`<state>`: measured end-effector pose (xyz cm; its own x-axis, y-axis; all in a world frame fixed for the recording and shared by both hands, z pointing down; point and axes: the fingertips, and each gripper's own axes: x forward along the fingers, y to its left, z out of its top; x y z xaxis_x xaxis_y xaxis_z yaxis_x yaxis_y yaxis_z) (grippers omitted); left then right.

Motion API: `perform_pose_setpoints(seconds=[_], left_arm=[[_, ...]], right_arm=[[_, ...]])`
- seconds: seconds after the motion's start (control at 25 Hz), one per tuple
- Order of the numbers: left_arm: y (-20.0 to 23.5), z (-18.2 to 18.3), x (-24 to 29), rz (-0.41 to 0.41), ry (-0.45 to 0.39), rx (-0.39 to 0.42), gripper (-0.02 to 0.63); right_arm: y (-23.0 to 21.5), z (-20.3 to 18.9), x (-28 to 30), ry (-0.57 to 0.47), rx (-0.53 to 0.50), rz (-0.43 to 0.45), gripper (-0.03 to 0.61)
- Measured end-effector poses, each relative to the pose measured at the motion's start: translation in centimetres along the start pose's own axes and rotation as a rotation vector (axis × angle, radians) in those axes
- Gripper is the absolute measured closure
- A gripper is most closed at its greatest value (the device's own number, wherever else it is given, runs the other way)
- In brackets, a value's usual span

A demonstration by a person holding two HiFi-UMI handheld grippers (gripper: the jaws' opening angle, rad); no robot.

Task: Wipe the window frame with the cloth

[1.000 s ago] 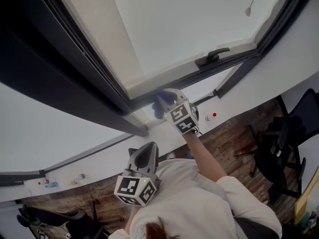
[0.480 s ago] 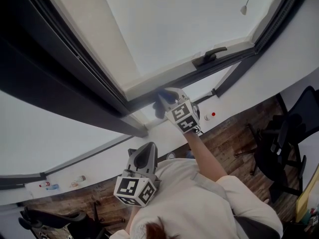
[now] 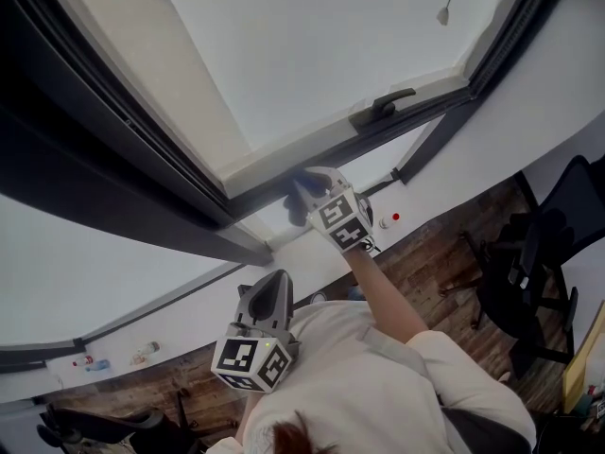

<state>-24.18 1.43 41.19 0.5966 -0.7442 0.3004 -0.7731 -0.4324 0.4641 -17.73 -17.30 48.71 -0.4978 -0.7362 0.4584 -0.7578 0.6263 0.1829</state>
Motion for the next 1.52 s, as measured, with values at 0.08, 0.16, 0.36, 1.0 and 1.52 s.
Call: perform_pose_setpoints(seconds=[0.08, 0.16, 0.36, 1.0, 1.52], left_arm=[[-0.2, 0.1, 0.3, -0.008, 0.000, 0.003, 0.609], [-0.4, 0.1, 0.6, -0.012, -0.001, 0.003, 0.609], [-0.6, 0.3, 1.1, -0.015, -0.006, 0.001, 0.609], [-1.3, 0.2, 2.4, -0.022, 0.006, -0.007, 0.609], [-1.7, 0.1, 2.9, -0.021, 0.010, -0.002, 0.609]], right_arm=[[-0.2, -0.1, -0.1, 0.002, -0.003, 0.001, 0.531], [-0.4, -0.1, -0.2, 0.003, -0.006, 0.002, 0.531], [-1.0, -0.3, -0.4, 0.002, -0.006, 0.001, 0.531], [-2.1, -0.6, -0.8, -0.008, -0.002, 0.005, 0.531], [-3.5, -1.1, -1.2, -0.007, 0.011, -0.013, 0.531]])
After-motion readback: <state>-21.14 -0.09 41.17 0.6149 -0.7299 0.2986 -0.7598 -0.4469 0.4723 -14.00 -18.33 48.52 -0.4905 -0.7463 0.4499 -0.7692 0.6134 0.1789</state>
